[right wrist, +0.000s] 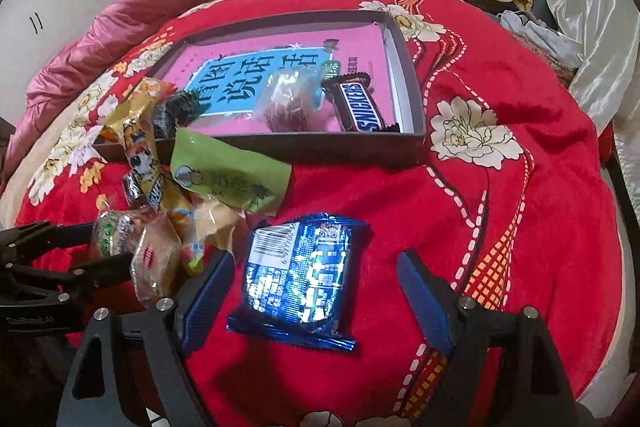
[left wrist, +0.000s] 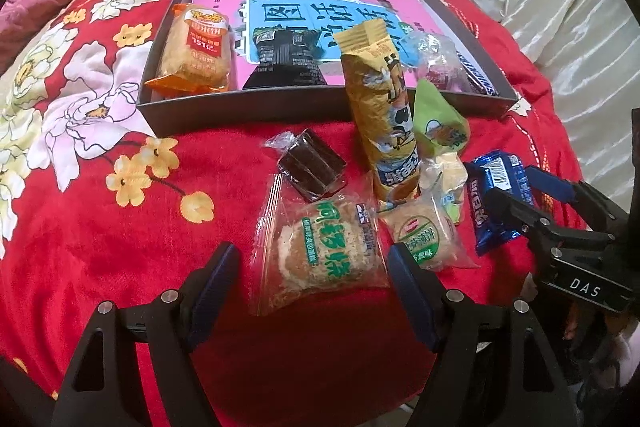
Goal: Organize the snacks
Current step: 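Grasp the clear green-label cracker bag with the left tool while the right tool grasps the blue packet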
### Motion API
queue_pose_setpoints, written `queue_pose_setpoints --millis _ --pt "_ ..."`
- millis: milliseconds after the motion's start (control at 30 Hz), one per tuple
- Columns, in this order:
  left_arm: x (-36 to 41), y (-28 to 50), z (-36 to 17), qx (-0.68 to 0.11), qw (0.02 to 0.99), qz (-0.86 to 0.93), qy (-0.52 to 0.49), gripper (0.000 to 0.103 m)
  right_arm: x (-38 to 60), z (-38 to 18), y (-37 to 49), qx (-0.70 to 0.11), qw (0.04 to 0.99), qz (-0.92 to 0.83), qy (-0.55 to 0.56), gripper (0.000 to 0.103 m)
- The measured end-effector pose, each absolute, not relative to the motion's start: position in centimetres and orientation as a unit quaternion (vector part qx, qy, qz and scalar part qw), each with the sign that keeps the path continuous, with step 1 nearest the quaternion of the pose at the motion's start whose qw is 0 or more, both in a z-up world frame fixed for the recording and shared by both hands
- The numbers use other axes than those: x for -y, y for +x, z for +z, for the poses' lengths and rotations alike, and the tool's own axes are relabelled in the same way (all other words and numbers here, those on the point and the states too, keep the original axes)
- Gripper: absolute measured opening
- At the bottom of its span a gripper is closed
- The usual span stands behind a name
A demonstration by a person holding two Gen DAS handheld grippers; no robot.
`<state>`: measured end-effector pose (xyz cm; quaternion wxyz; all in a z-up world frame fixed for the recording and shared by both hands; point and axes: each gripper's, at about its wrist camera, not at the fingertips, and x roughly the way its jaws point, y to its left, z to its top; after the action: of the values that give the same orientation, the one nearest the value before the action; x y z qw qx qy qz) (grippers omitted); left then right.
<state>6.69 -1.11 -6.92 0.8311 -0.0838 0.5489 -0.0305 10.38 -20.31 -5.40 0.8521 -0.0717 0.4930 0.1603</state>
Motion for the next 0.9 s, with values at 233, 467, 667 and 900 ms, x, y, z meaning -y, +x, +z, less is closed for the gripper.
queue_pose_setpoints --millis 233,467,667,900 --pt "1.3 6.9 -7.3 -0.550 0.831 -0.017 -0.085 0.078 19.8 -6.0 10.4 -0.498 0.848 0.158 -0.088 0.074" --pt "1.6 7.2 -7.9 -0.551 0.830 -0.005 -0.082 0.078 19.4 -6.4 10.5 -0.501 0.844 0.168 -0.092 0.062" --pt "1.8 7.3 -8.3 -0.552 0.830 -0.005 -0.081 0.076 19.8 -6.4 10.7 -0.502 0.844 0.172 -0.078 0.052" --pt "1.2 7.2 -8.2 -0.552 0.829 -0.002 -0.083 0.059 20.2 -6.3 10.9 -0.502 0.844 0.177 -0.065 0.050"
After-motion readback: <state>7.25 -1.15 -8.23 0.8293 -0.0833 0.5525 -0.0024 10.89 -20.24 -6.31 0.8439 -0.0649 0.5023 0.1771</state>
